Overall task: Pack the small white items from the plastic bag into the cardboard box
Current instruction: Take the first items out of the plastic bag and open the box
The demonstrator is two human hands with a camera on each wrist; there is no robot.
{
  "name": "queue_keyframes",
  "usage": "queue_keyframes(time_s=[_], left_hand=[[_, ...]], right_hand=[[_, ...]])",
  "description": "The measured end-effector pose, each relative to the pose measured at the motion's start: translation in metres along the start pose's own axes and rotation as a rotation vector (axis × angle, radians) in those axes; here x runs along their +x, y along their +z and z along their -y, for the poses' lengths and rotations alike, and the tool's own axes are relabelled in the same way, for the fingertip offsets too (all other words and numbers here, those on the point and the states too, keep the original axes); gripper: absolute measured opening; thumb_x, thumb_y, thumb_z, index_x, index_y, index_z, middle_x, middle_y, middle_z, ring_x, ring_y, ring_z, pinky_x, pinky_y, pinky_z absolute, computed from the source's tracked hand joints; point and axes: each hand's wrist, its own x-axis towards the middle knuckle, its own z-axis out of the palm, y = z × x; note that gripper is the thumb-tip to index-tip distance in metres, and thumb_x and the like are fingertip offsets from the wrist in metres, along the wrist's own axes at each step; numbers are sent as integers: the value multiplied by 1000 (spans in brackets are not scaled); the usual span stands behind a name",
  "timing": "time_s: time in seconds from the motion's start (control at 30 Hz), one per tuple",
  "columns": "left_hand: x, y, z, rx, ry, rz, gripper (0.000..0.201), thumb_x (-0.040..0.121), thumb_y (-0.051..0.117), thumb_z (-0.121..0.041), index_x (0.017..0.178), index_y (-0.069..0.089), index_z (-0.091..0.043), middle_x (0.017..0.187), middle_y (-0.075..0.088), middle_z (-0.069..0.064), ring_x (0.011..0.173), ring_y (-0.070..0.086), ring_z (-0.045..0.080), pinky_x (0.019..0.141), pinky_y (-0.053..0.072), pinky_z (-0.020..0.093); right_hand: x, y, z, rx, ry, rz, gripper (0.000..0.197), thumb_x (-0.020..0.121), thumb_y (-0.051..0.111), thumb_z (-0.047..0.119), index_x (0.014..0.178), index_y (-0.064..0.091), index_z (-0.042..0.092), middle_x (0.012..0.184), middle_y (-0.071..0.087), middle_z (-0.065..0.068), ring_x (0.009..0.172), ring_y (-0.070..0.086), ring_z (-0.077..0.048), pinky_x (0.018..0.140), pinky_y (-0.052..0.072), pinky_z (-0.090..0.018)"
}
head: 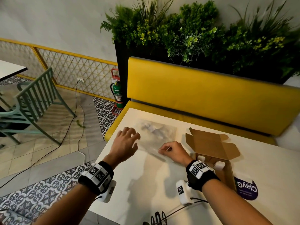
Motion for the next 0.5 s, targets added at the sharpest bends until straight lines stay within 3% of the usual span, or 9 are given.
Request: queue_keyframes(time_s=[0.07,0.17,0.27,0.37,0.43,0.5], left_hand=[[-1,5,-16,-6,147,66,22,76,65,-31,98,64,-28,102,63,-6,98,55,18,78,48,32],[1,14,-27,-10,234,210,19,82,51,-32,94,66,-30,93,66,-10,95,58,16,78,48,32],[5,13,-35,11,258,314,24,87,47,-25,95,69,-27,92,69,-5,93,61,21,78,49,36],[7,15,-40,-63,137,552,31,95,42,-21,118,63,-26,117,65,7,109,59,27,92,46,35],[8,19,-41,-76,108,778,37,98,39,-18,133,51,-22,133,56,11,121,52,30,98,40,35],[10,26,-41,-99,88,893,41,97,42,-12,137,46,-17,137,53,11,124,50,32,98,39,33]], right_hand=[[3,0,5,58,-31,-6,11,81,78,20,83,76,9,84,74,-5,74,61,-8,69,46,-14],[7,-2,9,97,-50,0,8,81,78,20,83,77,12,86,75,-3,81,65,-17,78,50,-25],[10,-4,13,128,-73,-65,5,82,76,17,83,76,13,84,74,2,76,62,-5,75,47,-21],[11,-8,16,141,-138,-204,4,86,72,15,83,73,18,77,69,9,70,57,2,71,46,-20],[11,-10,19,130,-192,-291,13,88,70,14,83,70,26,78,67,12,73,58,-1,69,50,-26],[10,-10,22,85,-249,-346,15,88,70,13,85,70,28,82,67,11,77,60,-5,72,51,-26]])
